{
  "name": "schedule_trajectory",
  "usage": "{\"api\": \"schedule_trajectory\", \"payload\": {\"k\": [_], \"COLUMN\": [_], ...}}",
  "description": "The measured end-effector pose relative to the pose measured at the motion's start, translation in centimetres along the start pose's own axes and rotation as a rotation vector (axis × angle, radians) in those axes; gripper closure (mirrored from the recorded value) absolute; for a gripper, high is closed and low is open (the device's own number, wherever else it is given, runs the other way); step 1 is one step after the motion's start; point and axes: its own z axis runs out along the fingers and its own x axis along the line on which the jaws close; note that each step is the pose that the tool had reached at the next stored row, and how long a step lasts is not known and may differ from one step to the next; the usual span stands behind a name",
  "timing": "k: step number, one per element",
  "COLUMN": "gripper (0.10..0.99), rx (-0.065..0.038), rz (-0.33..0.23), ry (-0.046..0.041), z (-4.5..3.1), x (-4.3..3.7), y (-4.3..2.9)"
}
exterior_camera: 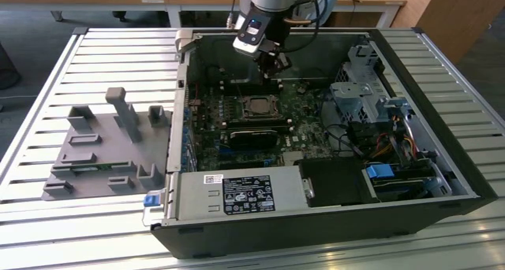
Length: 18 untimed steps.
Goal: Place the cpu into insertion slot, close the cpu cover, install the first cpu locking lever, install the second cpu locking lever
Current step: 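Install the first cpu locking lever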
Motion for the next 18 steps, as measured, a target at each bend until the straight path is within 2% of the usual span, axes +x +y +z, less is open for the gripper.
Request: {"api": "schedule_trajectory", "payload": {"k": [18], "gripper": [0.980], "rx": [-0.003], "rz": [-0.146], "ry": [0.0016], "z": [0.00], "x": [0.00], "y": [0.00]}}
